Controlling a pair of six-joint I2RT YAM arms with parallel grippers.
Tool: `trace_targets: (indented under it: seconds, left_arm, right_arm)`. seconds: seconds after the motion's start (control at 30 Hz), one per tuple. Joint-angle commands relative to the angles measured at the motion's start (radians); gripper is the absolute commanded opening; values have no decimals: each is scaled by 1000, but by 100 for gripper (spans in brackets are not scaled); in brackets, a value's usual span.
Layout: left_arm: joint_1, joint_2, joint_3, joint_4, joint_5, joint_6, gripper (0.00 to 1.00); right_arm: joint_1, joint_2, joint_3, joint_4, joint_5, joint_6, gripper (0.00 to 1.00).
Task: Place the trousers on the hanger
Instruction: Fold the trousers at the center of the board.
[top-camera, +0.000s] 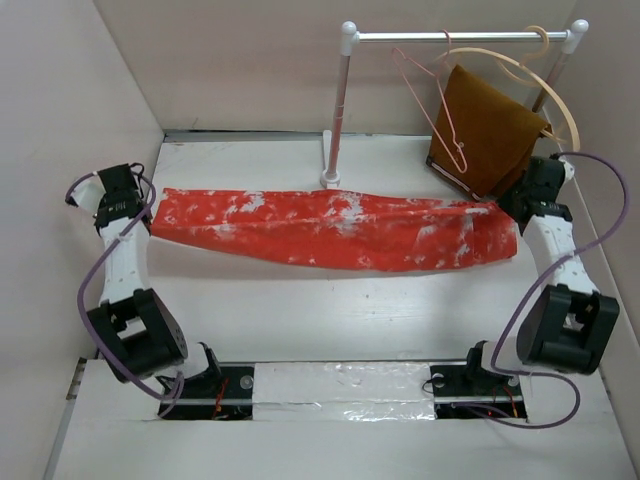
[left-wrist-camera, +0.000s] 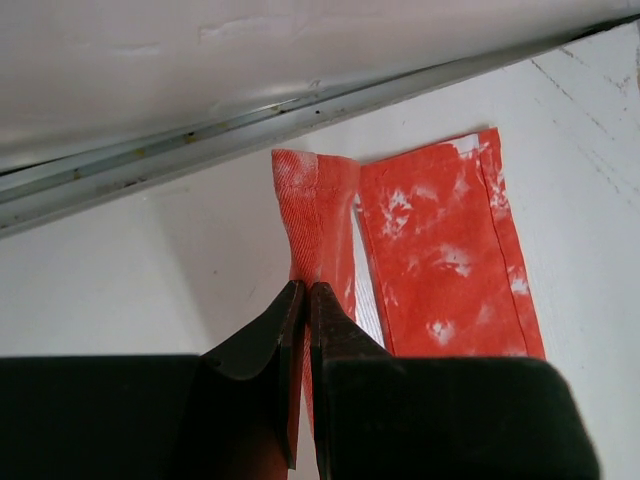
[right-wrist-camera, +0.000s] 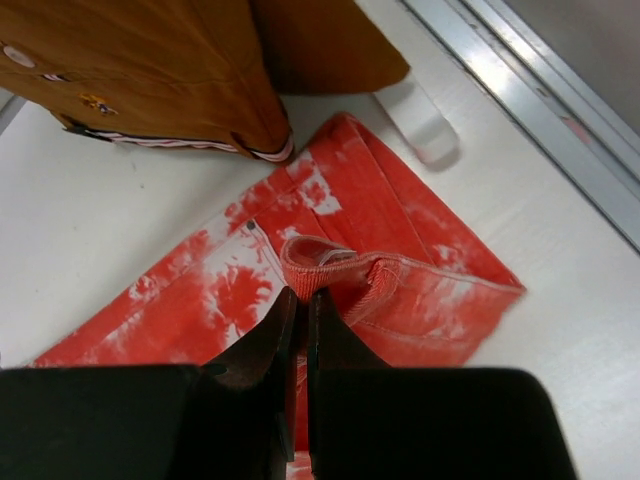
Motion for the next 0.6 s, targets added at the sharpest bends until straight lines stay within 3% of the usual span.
trace_targets:
  seconds: [0.0, 0.57]
  left_arm:
    - [-11, 78, 92, 72, -78, 42, 0]
    - [-109, 572, 508, 46, -104, 134, 0]
  right_arm:
    - [12, 93, 110, 106, 70, -14, 0]
    - [12, 429, 302, 172, 57, -13, 0]
